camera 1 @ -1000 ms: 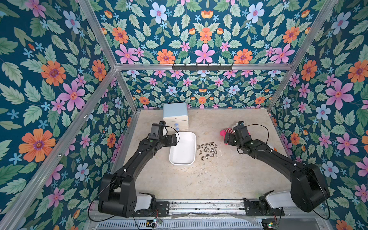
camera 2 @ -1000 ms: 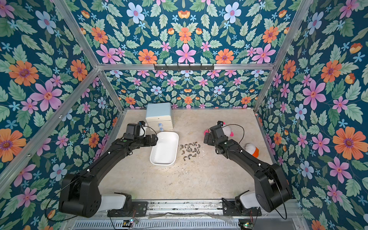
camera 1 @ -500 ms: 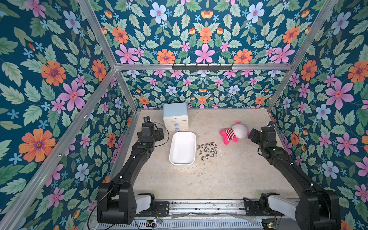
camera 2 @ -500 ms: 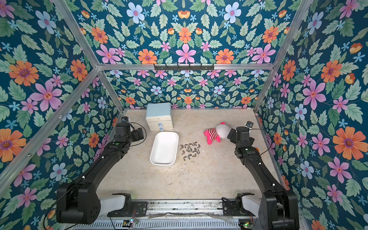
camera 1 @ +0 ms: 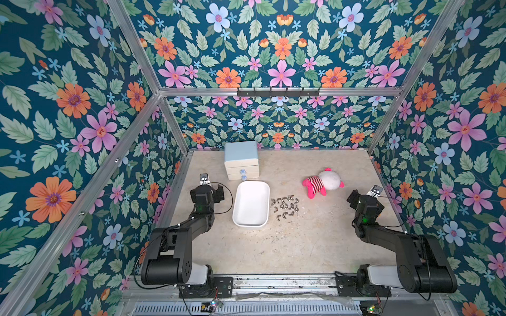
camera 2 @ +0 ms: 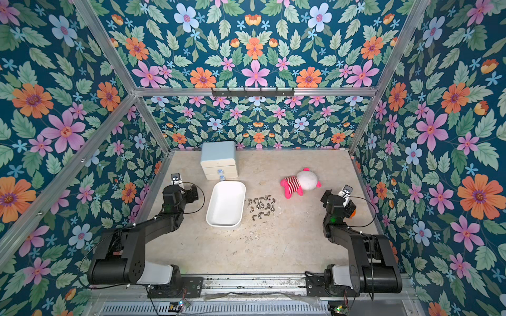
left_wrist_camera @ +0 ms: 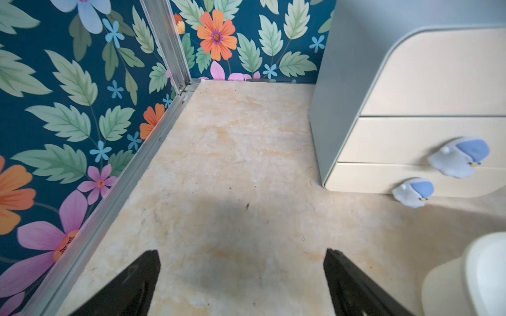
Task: Take out the wing nut from the storage box
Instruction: Reset both arms
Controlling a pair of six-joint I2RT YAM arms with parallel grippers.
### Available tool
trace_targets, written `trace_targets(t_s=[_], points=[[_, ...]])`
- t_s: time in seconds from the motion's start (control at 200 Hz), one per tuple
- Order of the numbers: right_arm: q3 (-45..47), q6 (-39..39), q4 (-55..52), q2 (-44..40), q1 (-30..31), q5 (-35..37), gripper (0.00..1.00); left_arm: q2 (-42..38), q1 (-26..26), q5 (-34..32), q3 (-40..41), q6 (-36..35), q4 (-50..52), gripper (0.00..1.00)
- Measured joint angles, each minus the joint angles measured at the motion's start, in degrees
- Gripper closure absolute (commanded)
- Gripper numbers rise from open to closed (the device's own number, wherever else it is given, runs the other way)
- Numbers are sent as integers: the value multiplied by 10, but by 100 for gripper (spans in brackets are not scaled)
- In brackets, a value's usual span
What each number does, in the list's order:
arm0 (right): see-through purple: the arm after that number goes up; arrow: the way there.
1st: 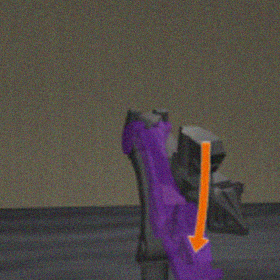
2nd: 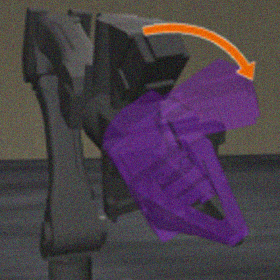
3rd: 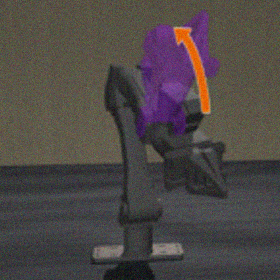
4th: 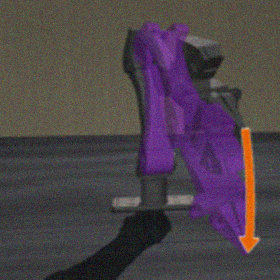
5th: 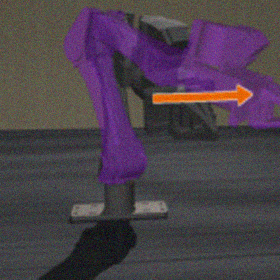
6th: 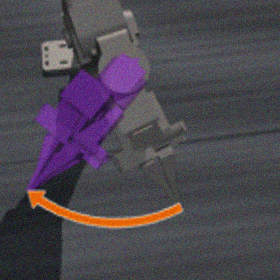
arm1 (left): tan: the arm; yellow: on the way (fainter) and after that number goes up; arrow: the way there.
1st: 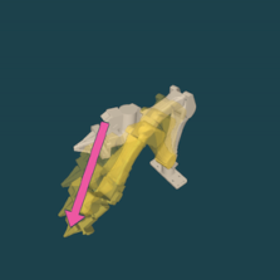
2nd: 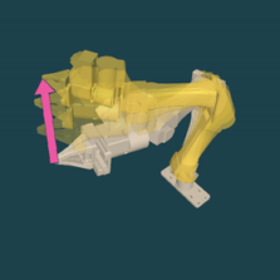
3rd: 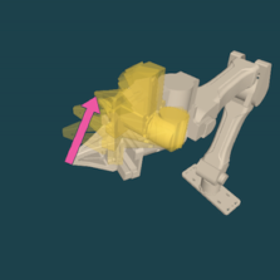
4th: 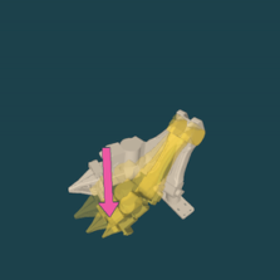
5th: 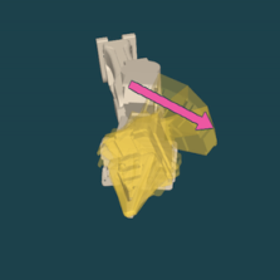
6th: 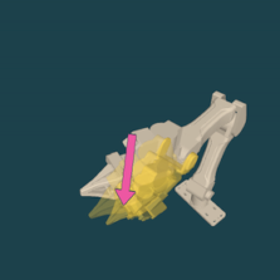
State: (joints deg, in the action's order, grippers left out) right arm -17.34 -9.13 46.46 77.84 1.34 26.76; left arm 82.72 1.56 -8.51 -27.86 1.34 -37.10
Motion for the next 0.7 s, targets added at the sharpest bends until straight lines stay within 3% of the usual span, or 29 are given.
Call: trace_targets(t_s=[0.2, 0.445, 0.7], points=[[49, 17, 117, 22, 0, -28, 1, 5, -5, 26, 52, 0, -95, 0], [109, 34, 248, 51, 0, -57, 1, 85, -8, 56, 127, -7, -262, 0], [108, 41, 296, 52, 0, -68, 1, 86, -8, 82, 116, -19, -301, 0]])
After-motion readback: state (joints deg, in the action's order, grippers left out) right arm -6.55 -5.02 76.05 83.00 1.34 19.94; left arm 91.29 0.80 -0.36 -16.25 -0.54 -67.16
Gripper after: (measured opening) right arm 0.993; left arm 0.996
